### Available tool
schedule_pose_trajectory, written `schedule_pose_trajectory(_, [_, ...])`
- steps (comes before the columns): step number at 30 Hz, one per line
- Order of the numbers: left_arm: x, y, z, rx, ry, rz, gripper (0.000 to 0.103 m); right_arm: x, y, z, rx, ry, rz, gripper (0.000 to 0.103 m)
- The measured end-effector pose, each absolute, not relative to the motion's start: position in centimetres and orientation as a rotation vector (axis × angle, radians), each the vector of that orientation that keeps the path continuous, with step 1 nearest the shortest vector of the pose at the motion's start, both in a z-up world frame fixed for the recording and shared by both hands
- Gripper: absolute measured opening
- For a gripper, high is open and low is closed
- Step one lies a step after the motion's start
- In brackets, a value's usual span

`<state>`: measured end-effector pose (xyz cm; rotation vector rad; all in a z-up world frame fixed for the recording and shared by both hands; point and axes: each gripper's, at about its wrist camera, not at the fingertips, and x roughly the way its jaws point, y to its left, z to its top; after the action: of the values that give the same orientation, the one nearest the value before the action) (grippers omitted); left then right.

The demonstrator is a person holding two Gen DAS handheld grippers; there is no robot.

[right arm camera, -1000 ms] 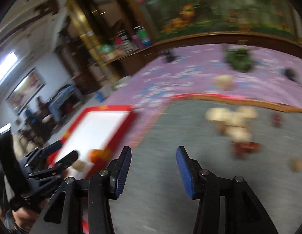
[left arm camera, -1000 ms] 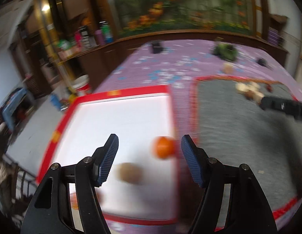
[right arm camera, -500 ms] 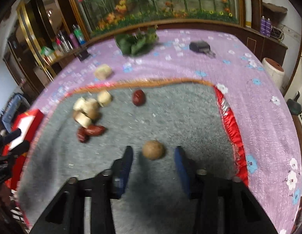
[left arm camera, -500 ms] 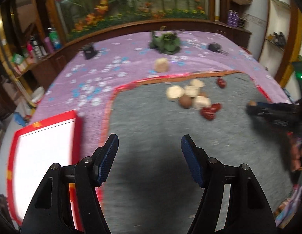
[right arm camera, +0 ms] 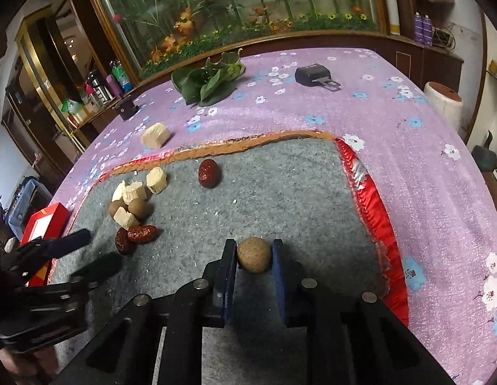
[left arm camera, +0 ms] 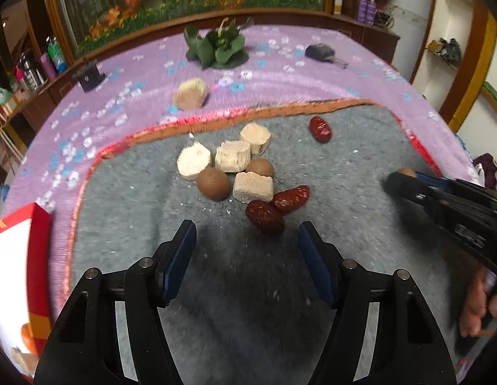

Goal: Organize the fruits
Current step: 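Grasp a brown round nut with the right gripper while the left gripper grasps a red date, then carry the nut and date over the white tray and open both grippers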

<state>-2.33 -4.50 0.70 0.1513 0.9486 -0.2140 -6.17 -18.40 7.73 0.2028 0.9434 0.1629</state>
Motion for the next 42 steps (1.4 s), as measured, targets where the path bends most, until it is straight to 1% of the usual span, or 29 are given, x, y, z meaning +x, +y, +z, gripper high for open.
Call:
schedule_pose_trajectory(2, [-1.5,-4.5,-0.1,0.130,0.969,-0.216,0.058,-6.0,-18.5,7.6,0.220,0.948,0.172,0.021])
schedule_pose_trajectory(4, [-1.1,-4.1,-0.1,0.101,0.953,-0.221,0.050,-6.0,-18.7,7.6,0.232,0.949,0.169,0.021])
schedule_pose_trajectory(5, [-1.0,-4.1,0.0,0.102,0.946,-0.226,0.035,-5.9,-18.8,7.6,0.237,0.949,0.169,0.021])
schedule_pose_trajectory(6, [-1.0,-3.9,0.1,0.102,0.942,-0.239,0.023,-5.9,-18.9,7.6,0.243,0.949,0.169,0.021])
schedule_pose_trajectory(7, [-1.2,-3.6,0.1,0.093,0.935,-0.260,0.019,-5.9,-18.9,7.6,0.245,0.950,0.172,0.021])
schedule_pose_trajectory(8, [-1.3,-3.5,0.1,0.087,0.936,-0.275,0.017,-6.0,-18.8,7.6,0.244,0.951,0.175,0.021])
schedule_pose_trajectory(12, [-2.8,-2.5,0.4,0.090,0.918,-0.293,0.017,-6.3,-18.1,7.9,0.217,0.927,0.204,0.021])
schedule_pose_trajectory(17, [-6.6,0.7,2.5,0.102,0.847,-0.258,0.017,-6.8,-16.0,8.0,0.230,0.941,0.302,0.021])
schedule_pose_trajectory(21, [-9.8,4.5,4.4,0.096,0.783,-0.190,0.017,-7.8,-10.8,8.8,0.202,0.948,0.425,0.021])
schedule_pose_trajectory(26, [-12.6,9.6,5.7,0.085,0.720,-0.043,0.017,-8.9,-1.9,10.2,0.112,0.922,0.583,0.021])
schedule_pose_trajectory(34, [-14.8,17.4,5.3,0.050,0.679,0.183,0.017,-9.8,8.8,11.7,0.095,0.863,0.758,0.021])
schedule_pose_trajectory(40, [-15.7,21.3,4.2,0.014,0.686,0.271,0.017,-10.6,13.1,11.6,0.098,0.823,0.816,0.021])
schedule_pose_trajectory(42, [-15.9,22.1,3.9,0.002,0.690,0.282,0.017,-10.7,14.0,11.0,0.099,0.835,0.823,0.021])
